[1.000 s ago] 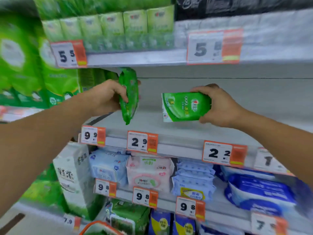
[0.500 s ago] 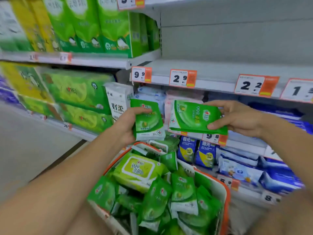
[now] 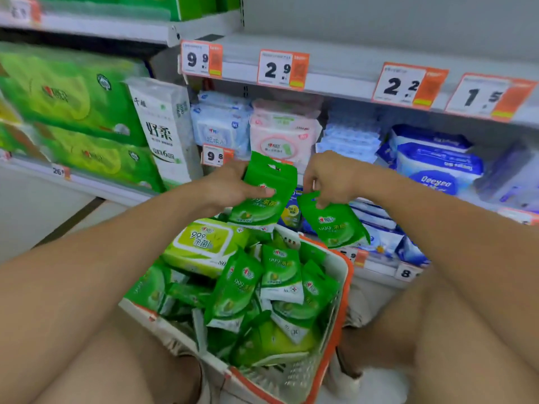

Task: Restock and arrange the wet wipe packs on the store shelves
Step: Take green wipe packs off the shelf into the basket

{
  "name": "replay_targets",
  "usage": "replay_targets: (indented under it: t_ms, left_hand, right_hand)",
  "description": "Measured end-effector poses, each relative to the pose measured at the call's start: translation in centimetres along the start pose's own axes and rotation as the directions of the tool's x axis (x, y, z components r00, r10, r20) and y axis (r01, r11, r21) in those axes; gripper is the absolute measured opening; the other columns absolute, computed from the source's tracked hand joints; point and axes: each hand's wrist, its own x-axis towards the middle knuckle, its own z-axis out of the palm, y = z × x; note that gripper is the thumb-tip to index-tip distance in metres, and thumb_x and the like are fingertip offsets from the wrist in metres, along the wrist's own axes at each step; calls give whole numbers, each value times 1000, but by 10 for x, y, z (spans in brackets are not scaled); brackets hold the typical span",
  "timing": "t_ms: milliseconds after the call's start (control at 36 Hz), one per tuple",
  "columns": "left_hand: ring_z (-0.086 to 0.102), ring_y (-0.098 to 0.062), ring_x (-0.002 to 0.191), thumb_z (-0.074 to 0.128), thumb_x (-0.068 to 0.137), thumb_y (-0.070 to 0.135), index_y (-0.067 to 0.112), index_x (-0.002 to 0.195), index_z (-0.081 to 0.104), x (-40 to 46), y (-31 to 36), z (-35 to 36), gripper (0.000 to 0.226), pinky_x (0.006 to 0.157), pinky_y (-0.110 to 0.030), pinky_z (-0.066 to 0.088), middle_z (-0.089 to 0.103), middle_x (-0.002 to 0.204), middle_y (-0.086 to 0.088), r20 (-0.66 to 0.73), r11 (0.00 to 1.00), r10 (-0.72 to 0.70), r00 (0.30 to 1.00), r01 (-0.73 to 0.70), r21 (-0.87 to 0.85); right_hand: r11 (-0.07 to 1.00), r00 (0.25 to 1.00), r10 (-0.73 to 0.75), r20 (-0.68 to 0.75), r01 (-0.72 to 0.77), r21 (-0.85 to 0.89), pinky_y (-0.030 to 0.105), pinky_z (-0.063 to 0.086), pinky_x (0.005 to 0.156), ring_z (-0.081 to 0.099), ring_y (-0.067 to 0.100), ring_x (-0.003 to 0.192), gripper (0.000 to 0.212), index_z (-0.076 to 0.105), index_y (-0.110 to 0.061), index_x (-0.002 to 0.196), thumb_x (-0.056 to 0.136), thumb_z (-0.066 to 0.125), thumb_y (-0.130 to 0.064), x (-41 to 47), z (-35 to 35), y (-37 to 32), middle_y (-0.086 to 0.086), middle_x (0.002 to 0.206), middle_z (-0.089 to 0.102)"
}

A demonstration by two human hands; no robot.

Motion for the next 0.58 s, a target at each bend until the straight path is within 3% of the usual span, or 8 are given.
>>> replay_targets:
  t_ms: [83,139,194,250,361,417,472,583]
  left_hand:
    - [72,-22,99,79,79,3,10,110,72,17,-15,16,32,92,-41,56,75,105,-6,-8,1000,8,1000,-8,17]
    - [72,-22,99,79,80,5,11,109,73,30,-28,24,31,93,-44,56,75,106,-6,-12,999,0,1000,0,51]
    - [70,-20,100,75,85,13,14,115,71,43,-41,29,30,96,-41,54,74,110,-4,-27,994,-13,1000,16,108]
    - [67,-23,103,66,94,26,15,123,65,54,-53,33,32,93,-36,53,70,117,-7,-47,959,-31,998,43,281]
    - [56,-34,113,43,105,27,5,142,34,59,-73,49,44,79,-30,40,53,136,-21,170,661,-270,948,54,748]
    - [55,-30,104,38,106,32,5,141,34,59,-81,55,45,79,-32,41,51,136,-19,223,593,-353,909,33,805]
    - [56,-28,106,38,104,44,7,142,36,63,-83,59,53,87,-37,46,54,134,-18,217,553,-331,918,2,833]
    - [55,-31,117,45,101,48,8,139,44,71,-77,63,55,93,-37,46,55,133,-16,218,456,-298,929,-62,888]
  right_hand:
    - [999,1000,29,-4,-29,-35,27,42,69,61,27,87,8,66,-5,79,80,73,-7,14,28,-4,13,92,66]
    - [996,996,91,-2,-91,13,27,42,68,57,24,80,26,52,-9,62,82,68,-5,26,55,3,13,82,60]
    - [984,990,139,29,-141,109,33,51,78,67,29,91,12,67,3,76,81,72,-7,38,83,15,21,91,70]
    - [958,980,180,78,-193,211,37,52,86,67,33,105,28,71,7,104,84,75,-12,48,104,28,23,112,70]
    - [837,933,135,334,-288,466,27,52,83,65,22,105,48,54,-7,140,95,66,-18,46,117,27,13,132,62]
    - [870,913,83,400,-262,417,31,49,97,59,24,116,56,46,-9,145,96,65,-27,48,117,28,11,140,55]
    - [932,908,71,413,-207,296,35,49,98,59,28,114,63,38,-9,149,98,61,-36,50,119,28,13,144,49]
    - [920,872,60,485,-236,312,40,59,75,58,31,105,72,14,-15,158,101,54,-36,50,127,29,14,155,33]
